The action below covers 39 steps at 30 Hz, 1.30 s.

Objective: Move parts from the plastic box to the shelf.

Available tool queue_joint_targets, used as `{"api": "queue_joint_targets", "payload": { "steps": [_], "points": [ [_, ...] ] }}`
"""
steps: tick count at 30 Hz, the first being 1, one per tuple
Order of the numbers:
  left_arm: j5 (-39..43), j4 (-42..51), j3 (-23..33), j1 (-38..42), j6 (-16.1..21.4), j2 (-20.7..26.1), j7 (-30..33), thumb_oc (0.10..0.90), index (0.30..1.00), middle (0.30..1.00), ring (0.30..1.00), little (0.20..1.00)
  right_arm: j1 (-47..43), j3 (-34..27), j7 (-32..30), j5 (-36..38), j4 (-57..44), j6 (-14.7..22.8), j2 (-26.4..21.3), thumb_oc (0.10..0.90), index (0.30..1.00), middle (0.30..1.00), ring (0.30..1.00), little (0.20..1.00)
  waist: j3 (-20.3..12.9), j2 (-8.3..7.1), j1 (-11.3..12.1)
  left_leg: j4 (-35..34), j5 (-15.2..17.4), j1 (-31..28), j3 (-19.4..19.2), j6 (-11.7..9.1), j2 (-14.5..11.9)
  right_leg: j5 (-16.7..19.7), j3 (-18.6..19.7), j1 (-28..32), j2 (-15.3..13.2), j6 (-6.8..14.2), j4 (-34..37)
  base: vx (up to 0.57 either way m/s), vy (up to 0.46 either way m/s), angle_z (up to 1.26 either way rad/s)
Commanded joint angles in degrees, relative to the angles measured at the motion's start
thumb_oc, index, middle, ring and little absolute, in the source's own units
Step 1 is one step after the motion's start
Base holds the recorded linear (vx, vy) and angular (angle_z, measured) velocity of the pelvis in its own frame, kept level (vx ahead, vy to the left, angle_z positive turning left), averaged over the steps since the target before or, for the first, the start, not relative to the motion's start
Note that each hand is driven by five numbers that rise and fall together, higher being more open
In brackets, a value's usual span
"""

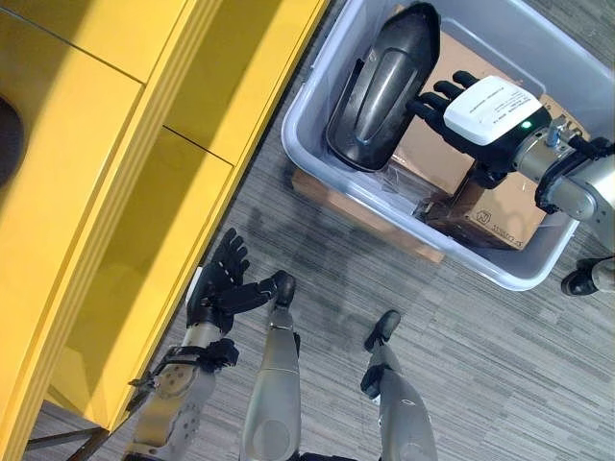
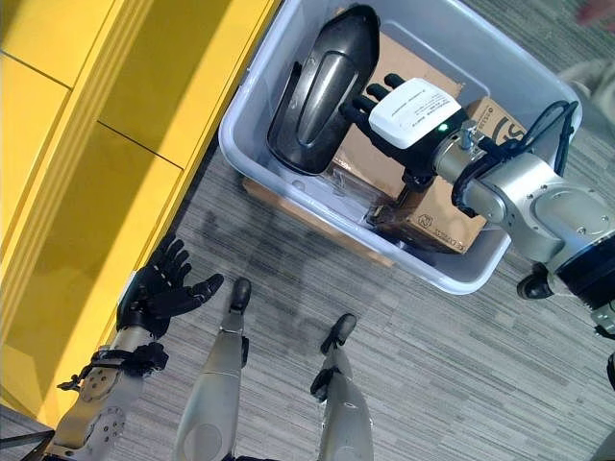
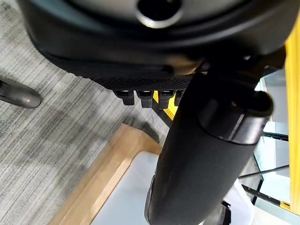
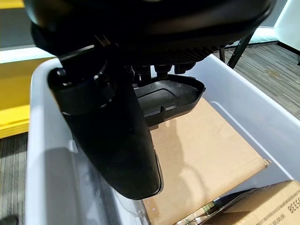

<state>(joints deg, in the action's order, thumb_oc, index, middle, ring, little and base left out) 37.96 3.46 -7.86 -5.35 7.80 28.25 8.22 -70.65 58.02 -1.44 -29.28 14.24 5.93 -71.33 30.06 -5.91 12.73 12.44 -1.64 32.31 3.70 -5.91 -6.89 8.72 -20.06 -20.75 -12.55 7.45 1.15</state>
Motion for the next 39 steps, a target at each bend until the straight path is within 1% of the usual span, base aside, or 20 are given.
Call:
{"api": "queue_joint_targets", "payload": {
  "steps": [1, 9, 11, 14, 15, 19, 20, 22, 23, 24, 28, 35, 39],
  "points": [
    [0.06, 7.90, 0.92, -1.17, 5.89, 2.38, 0.34, 0.900, 1.000, 1.000, 1.000, 1.000, -12.45, 1.87, -4.47, -0.88, 0.61, -1.97, -2.39, 0.900, 1.000, 1.000, 1.000, 1.000, -0.27, -1.10, 0.19, -4.32, -6.53, 4.03, -3.28, 0.15, -1.39, -9.33, 0.10, 8.01, -1.69, 1.94, -4.28, 0.01, -0.006, 0.05],
    [0.02, 7.89, 0.64, -0.40, 6.06, 2.02, 0.88, 0.900, 1.000, 1.000, 1.000, 1.000, -14.26, 2.75, -4.97, -1.69, 0.19, -2.33, -1.72, 0.900, 1.000, 1.000, 1.000, 1.000, -0.27, -1.42, 0.23, -4.13, -6.39, 5.58, -2.52, 0.28, -0.95, -9.29, -0.51, 7.56, -1.45, 2.04, -3.84, 0.01, -0.003, 0.03],
    [-0.05, 7.91, 0.42, 0.30, 6.22, 2.12, 1.26, 0.900, 1.000, 1.000, 1.000, 1.000, -15.50, 3.73, -4.94, -1.36, 0.75, -2.48, -0.69, 0.900, 1.000, 1.000, 1.000, 1.000, -0.27, -1.70, 0.54, -4.15, -6.36, 6.42, -2.03, 0.37, -0.71, -9.25, -0.93, 7.27, -1.33, 2.06, -3.60, 0.01, -0.009, 0.03],
    [-0.12, 7.96, 0.20, 0.67, 6.37, 2.01, 1.43, 0.900, 1.000, 1.000, 1.000, 1.000, -14.79, 2.83, -5.02, -0.27, 1.53, -2.67, 0.20, 0.900, 1.000, 1.000, 1.000, 1.000, -0.27, -1.86, 0.66, -4.15, -6.31, 6.91, -1.75, 0.47, -0.54, -9.17, -1.25, 7.17, -1.18, 2.08, -3.43, 0.01, -0.014, 0.11],
    [-0.30, 8.14, -0.08, 0.92, 6.44, 2.15, 1.60, 0.900, 1.000, 1.000, 1.000, 1.000, -15.90, 4.33, -4.61, -0.43, 2.21, -2.70, 0.82, 0.900, 1.000, 1.000, 1.000, 1.000, -0.27, -2.12, 0.89, -4.05, -6.28, 7.41, -1.54, 0.49, -0.36, -9.13, -1.38, 7.06, -1.09, 2.13, -3.20, 0.01, -0.012, 0.08],
    [-0.71, 8.31, -0.07, 1.18, 6.63, 2.12, 2.01, 0.900, 1.000, 1.000, 1.000, 1.000, -16.52, 4.92, -4.85, -0.04, 3.49, -2.90, 1.69, 0.900, 1.000, 1.000, 1.000, 1.000, -0.27, -2.34, 1.13, -3.91, -6.22, 8.23, -1.14, 0.54, -0.11, -9.16, -1.67, 6.78, -0.94, 2.16, -3.03, 0.03, -0.015, 0.09],
    [-0.67, 8.27, -0.19, 1.09, 6.66, 2.07, 2.05, 0.900, 1.000, 1.000, 1.000, 1.000, -16.63, 5.23, -4.80, 0.11, 3.81, -2.90, 2.00, 0.900, 1.000, 1.000, 1.000, 1.000, -0.27, -2.58, 1.13, -3.94, -4.92, 7.41, -0.74, 0.00, -0.17, -10.08, -1.23, 7.60, -0.85, 2.36, -3.01, 0.08, -0.056, 0.03],
    [-0.72, 8.29, -0.31, 1.28, 6.81, 2.02, 2.33, 0.900, 1.000, 1.000, 1.000, 1.000, -17.12, 5.55, -4.88, 0.17, 4.31, -3.04, 2.53, 0.900, 1.000, 1.000, 1.000, 1.000, -0.27, -2.72, 1.22, -3.98, -4.91, 7.85, -0.57, 0.00, -0.04, -10.14, -1.46, 7.42, -0.81, 2.34, -2.90, 0.02, -0.011, 0.03],
    [-0.69, 8.50, -0.29, 1.54, 6.91, 2.03, 2.43, 0.900, 1.000, 1.000, 1.000, 1.000, -17.31, 5.48, -4.99, 0.19, 4.65, -3.16, 2.75, 0.900, 1.000, 1.000, 1.000, 1.000, -0.27, -2.64, 1.27, -3.94, -6.18, 9.11, -0.72, 0.55, 0.16, -9.24, -2.05, 6.43, -0.83, 2.14, -2.79, 0.02, -0.005, 0.05],
    [-0.65, 8.53, -0.39, 1.45, 6.92, 1.95, 2.57, 0.900, 1.000, 1.000, 1.000, 1.000, -17.14, 5.55, -5.03, 0.38, 4.96, -3.25, 3.12, 0.900, 1.000, 1.000, 1.000, 1.000, -0.27, -2.83, 1.22, -3.99, -4.92, 8.34, -0.36, 0.01, 0.13, -10.13, -1.53, 7.22, -0.69, 2.36, -2.76, 0.02, -0.003, 0.05],
    [-0.78, 8.53, -0.49, 1.51, 6.99, 1.73, 2.95, 0.900, 1.000, 1.000, 1.000, 1.000, -16.83, 5.76, -5.07, 0.52, 6.81, -3.60, 4.22, 0.900, 1.000, 1.000, 1.000, 1.000, -0.27, -3.08, 1.29, -3.96, -4.77, 9.30, 0.08, 0.04, 0.39, -10.10, -1.67, 6.89, -0.52, 2.46, -2.46, 0.04, -0.017, 0.06],
    [-0.89, 8.12, -0.23, 1.31, 7.14, 1.45, 3.55, 0.900, 1.000, 1.000, 1.000, 1.000, -15.15, 5.22, -4.71, 0.80, 8.53, -4.00, 4.99, 0.900, 1.000, 1.000, 1.000, 1.000, -0.27, -3.13, 1.24, -3.75, -4.67, 10.52, 0.29, 0.12, 0.65, -9.91, -1.96, 6.24, -0.36, 2.60, -2.07, 0.00, 0.000, 0.01],
    [-0.76, 7.94, -0.22, 1.97, 7.32, 0.91, 4.01, 0.900, 1.000, 1.000, 1.000, 1.000, -12.61, 1.80, -5.69, 2.73, 9.22, -4.55, 6.01, 0.900, 1.000, 1.000, 1.000, 1.000, -0.27, -3.11, 0.90, -3.62, -4.48, 10.88, 0.25, 0.37, 0.83, -9.83, -1.80, 6.22, -0.28, 2.66, -1.67, 0.00, 0.000, 0.00]
  ]
}}
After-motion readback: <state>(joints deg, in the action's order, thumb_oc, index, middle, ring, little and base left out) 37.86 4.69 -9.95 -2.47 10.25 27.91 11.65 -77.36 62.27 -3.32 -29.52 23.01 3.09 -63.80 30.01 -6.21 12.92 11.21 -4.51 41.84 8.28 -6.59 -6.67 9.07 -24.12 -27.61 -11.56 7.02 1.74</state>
